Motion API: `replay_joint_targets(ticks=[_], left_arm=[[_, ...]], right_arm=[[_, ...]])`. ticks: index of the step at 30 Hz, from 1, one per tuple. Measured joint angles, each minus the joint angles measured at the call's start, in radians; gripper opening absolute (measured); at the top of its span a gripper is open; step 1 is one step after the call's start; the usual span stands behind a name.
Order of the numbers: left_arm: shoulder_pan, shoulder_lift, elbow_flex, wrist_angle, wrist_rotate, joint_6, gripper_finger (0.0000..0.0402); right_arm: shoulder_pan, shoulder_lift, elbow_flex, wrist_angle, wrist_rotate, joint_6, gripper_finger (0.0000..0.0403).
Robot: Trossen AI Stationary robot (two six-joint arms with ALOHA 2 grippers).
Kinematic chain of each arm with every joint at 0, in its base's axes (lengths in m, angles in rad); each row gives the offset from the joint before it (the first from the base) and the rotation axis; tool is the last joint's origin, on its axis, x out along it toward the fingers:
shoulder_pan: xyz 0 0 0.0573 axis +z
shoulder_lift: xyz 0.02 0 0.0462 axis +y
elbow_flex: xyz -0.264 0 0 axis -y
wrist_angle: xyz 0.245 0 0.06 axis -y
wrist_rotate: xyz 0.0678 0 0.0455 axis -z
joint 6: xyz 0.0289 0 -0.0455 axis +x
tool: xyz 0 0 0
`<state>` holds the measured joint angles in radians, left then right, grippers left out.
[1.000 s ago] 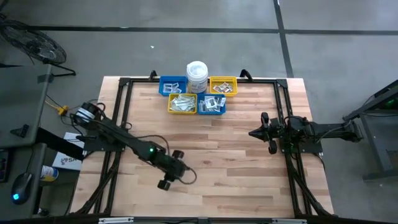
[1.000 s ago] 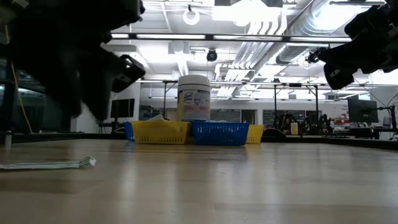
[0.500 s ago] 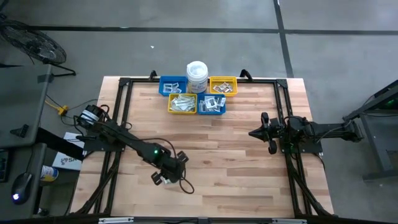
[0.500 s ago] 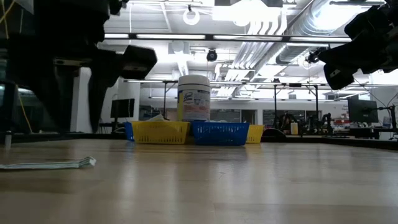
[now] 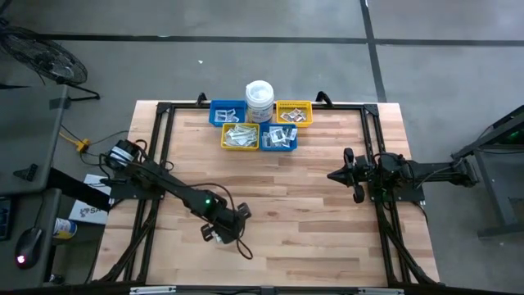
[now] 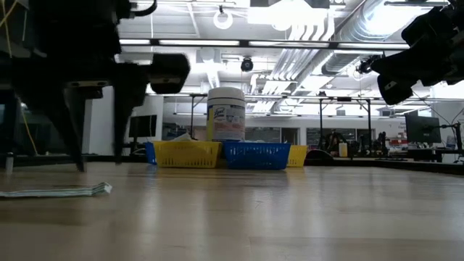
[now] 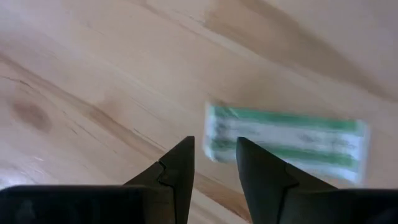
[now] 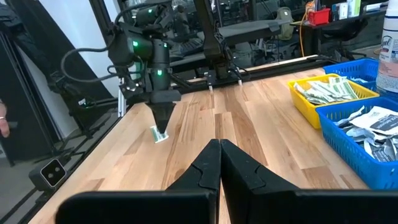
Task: Pick & Place First Aid Supplies
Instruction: Put the green bandage pad into the left yellow bin
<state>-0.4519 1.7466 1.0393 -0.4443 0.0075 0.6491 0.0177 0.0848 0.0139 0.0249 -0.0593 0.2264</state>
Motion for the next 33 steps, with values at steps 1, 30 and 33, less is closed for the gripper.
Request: replay_joint_targets(ticks=[1, 30, 33], left_arm=[[0.0, 0.002, 0.001, 0.022, -0.009, 0.002, 0.0117], [0.052, 0.024, -0.003, 0.032, 0.109, 0.117, 0.0117], [0.053, 0.03, -0.003, 0.029, 0.095, 0.117, 0.0117]], right_arm=[[0.0, -0.001, 0.0, 0.0, 0.0, 0.0, 0.0], [0.0, 0.013, 0.0, 0.001, 0.0, 0.0, 0.0001], [0.0, 0.013, 0.0, 0.001, 0.0, 0.0, 0.0]])
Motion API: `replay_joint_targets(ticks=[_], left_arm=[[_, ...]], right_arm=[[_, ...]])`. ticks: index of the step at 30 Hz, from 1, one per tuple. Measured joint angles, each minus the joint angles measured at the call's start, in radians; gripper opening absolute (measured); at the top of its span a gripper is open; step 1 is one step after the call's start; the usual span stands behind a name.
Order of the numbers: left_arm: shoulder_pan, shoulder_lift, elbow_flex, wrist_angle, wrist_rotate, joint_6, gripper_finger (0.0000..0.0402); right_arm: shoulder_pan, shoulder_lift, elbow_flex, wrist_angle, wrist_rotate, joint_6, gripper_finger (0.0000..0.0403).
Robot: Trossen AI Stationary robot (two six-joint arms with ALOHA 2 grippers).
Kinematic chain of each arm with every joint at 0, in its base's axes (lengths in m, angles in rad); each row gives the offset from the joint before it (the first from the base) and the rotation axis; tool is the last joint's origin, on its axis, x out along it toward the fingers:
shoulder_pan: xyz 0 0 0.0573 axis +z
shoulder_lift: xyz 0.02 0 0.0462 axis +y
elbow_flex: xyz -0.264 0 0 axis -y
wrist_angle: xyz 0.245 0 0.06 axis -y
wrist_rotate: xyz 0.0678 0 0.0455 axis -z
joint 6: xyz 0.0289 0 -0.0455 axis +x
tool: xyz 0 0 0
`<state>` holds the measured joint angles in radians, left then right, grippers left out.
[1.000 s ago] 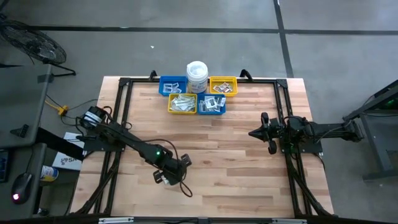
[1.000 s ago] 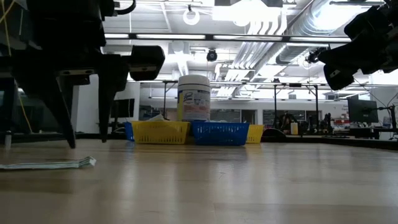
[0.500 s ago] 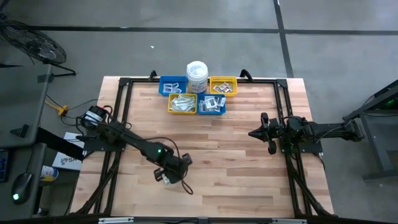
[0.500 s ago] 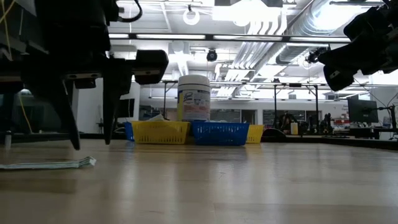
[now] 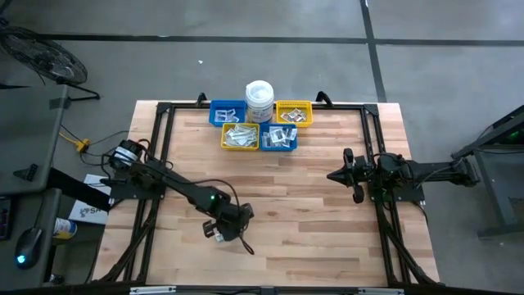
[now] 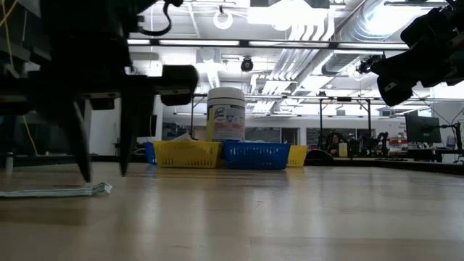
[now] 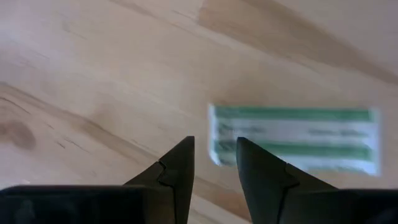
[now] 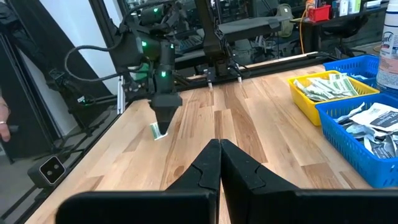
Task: Pick & Place First Aid Supplies
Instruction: Put the green bandage pad into the left yellow bin
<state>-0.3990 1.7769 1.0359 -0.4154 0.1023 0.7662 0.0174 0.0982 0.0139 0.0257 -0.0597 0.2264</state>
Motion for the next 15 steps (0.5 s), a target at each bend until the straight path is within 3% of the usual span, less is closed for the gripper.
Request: replay_joint_targets(ticks=[10, 15], left_arm=[[0.001, 0.074, 0.006, 0.006, 0.028, 0.0, 0.0116], [0.002, 0.104, 0.007, -0.01, 0.074, -0.012, 0.0086]], right_arm=[[0.0, 0.0, 0.0, 0.0, 0.0, 0.0, 0.0001], [0.0, 0.0, 0.0, 0.0, 0.0, 0.0, 0.0001]])
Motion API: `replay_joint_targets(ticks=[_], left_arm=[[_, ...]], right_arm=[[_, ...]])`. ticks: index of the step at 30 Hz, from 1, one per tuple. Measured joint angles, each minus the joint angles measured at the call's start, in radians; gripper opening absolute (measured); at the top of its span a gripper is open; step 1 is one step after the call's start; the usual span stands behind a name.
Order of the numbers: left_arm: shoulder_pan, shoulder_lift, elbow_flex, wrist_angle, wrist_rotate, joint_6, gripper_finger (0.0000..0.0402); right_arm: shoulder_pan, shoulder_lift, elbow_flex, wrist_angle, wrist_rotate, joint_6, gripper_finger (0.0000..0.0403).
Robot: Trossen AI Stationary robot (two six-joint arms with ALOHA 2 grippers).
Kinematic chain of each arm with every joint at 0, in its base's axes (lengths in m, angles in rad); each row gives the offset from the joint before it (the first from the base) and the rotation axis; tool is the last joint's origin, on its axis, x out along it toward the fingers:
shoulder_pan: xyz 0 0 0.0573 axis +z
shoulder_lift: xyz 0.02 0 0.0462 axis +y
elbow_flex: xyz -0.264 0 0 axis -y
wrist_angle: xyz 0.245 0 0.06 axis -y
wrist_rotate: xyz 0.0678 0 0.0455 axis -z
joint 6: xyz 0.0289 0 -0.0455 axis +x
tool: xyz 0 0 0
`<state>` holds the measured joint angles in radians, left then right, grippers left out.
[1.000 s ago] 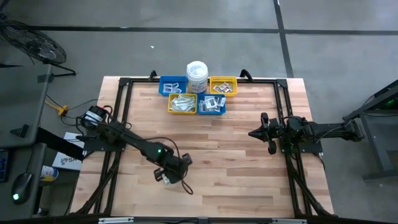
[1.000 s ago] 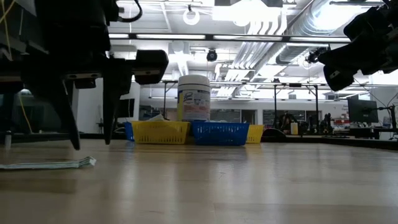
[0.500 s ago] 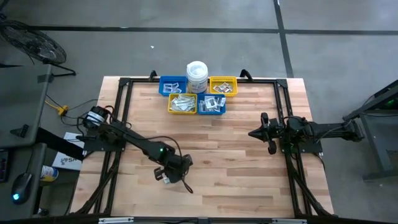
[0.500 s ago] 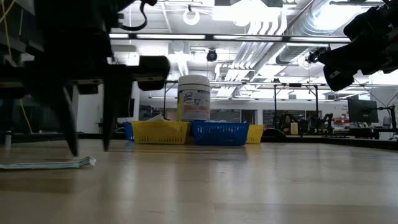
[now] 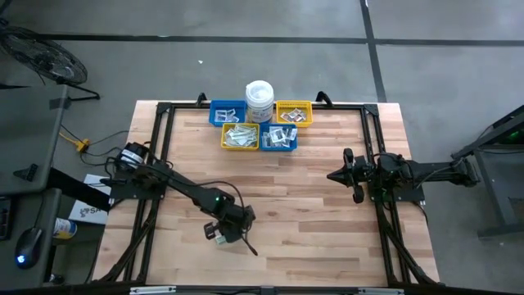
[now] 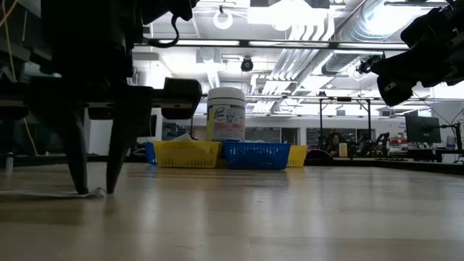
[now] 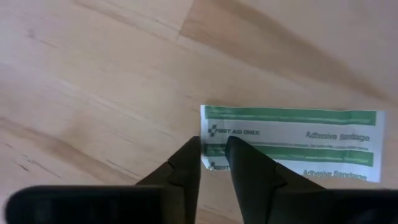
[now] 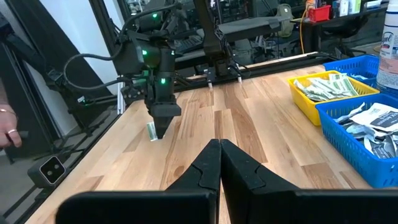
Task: Pick & Place First Aid Supplies
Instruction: Put the green bandage pad into the left yellow bin
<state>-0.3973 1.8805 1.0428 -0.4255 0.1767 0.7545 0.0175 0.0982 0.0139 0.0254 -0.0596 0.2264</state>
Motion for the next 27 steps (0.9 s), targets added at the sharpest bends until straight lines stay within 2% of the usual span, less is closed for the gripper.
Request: replay_joint_targets(ticks=[10, 17, 27], left_arm=[[0.0, 0.014, 0.0, -0.011, 0.016, -0.033, 0.0005], [-0.001, -0.01, 0.001, -0.017, 0.005, -0.115, 0.0001], [0.014, -0.11, 0.083, -0.072, -0.147, -0.26, 0.0]], right_arm=[[0.0, 0.0, 0.0, 0.0, 0.0, 0.0, 0.0], [0.0, 0.0, 0.0, 0.0, 0.0, 0.0, 0.0001], [0.0, 0.0, 0.0, 0.0, 0.0, 0.0, 0.0]])
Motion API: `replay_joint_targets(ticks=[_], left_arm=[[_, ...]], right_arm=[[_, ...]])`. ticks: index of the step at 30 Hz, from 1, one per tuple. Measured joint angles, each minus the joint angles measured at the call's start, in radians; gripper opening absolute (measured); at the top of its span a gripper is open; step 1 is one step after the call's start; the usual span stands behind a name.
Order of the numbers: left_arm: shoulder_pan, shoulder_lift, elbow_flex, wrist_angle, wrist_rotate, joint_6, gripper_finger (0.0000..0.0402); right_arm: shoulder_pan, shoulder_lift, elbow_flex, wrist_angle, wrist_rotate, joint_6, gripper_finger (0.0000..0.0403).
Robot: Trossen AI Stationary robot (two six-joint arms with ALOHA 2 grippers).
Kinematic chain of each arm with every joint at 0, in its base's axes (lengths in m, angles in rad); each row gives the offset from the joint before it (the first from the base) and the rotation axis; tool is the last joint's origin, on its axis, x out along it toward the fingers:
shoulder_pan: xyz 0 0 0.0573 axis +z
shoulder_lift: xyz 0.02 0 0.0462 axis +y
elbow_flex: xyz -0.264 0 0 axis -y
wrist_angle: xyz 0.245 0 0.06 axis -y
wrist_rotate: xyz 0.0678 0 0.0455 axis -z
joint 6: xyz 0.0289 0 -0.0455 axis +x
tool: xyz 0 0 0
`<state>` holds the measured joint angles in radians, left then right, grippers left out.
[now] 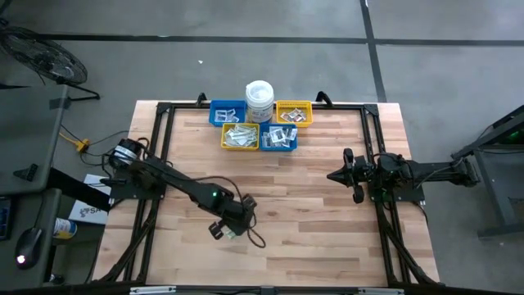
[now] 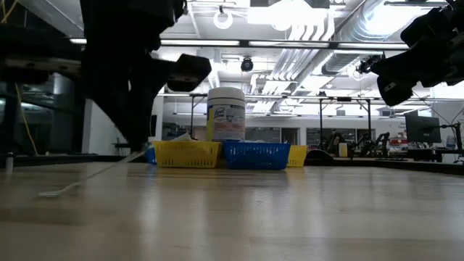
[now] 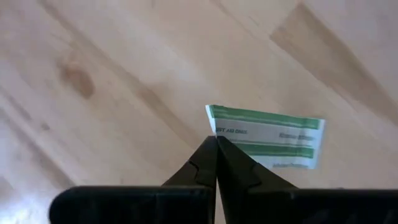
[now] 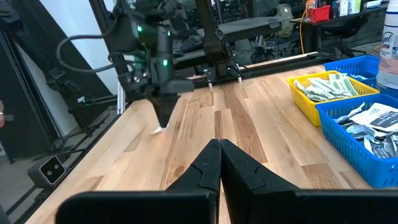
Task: Pick & Place First Aid Supplies
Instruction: Put the green bandage pad into the left yellow bin
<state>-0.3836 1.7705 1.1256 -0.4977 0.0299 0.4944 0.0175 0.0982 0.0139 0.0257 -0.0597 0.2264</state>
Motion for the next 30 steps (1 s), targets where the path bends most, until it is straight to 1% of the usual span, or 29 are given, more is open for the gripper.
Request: replay_joint_targets(ticks=[4, 8, 12, 17, 20, 25, 30], left_arm=[[0.01, -0.035, 0.008, -0.019, -0.025, -0.059, 0.0], [0.011, -0.101, 0.013, -0.024, -0.08, -0.126, 0.0], [0.011, -0.163, 0.012, -0.052, -0.142, -0.231, 0.0], [0.011, -0.232, 0.013, -0.075, -0.272, -0.371, 0.0], [0.033, -0.276, 0.014, -0.095, -0.355, -0.478, 0.0], [0.098, -0.345, 0.014, -0.107, -0.485, -0.643, 0.0], [0.198, -0.397, 0.014, -0.107, -0.608, -0.851, 0.0]], right_arm=[[0.0, 0.0, 0.0, 0.0, 0.0, 0.0, 0.0], [0.0, 0.0, 0.0, 0.0, 0.0, 0.0, 0.0], [0.0, 0.0, 0.0, 0.0, 0.0, 0.0, 0.0001], [0.0, 0.0, 0.0, 0.0, 0.0, 0.0, 0.0], [0.0, 0.0, 0.0, 0.0, 0.0, 0.0, 0.0], [0.0, 0.0, 0.0, 0.0, 0.0, 0.0, 0.0], [0.0, 0.0, 0.0, 0.0, 0.0, 0.0, 0.0]])
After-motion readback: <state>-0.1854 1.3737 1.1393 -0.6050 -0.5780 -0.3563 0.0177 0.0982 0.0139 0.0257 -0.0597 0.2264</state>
